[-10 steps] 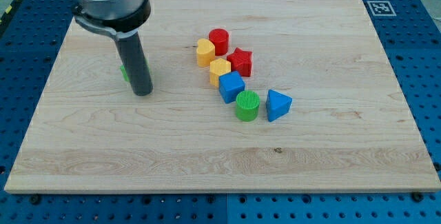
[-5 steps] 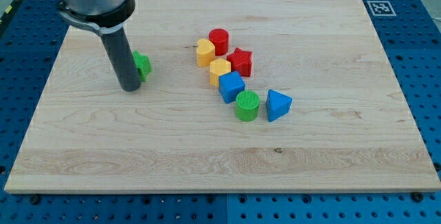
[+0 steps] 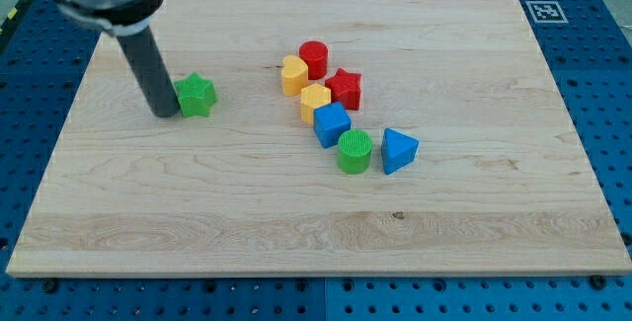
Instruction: Move the green star into the yellow blocks
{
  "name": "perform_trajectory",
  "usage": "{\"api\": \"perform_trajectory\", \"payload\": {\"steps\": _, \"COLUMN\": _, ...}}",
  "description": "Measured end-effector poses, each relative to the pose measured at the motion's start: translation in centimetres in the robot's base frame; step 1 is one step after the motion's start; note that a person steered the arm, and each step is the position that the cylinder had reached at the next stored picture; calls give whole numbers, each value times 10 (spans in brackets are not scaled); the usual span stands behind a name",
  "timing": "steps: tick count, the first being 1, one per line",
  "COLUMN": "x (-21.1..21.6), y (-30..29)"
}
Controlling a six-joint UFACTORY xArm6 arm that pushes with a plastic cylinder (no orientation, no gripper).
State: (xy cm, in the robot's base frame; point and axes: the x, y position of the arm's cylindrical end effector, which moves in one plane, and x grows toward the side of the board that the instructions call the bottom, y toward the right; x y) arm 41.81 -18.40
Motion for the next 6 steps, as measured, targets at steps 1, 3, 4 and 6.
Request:
{"api": "perform_trajectory", "payload": {"steps": 1, "x": -6, "y": 9}}
{"api": "perform_trajectory", "payload": {"steps": 3, "x": -8, "y": 43}}
{"api": "perform_trajectory", "payload": {"steps": 4, "x": -8, "y": 50}}
{"api": "perform_trajectory", "payload": {"steps": 6, "x": -8, "y": 81}}
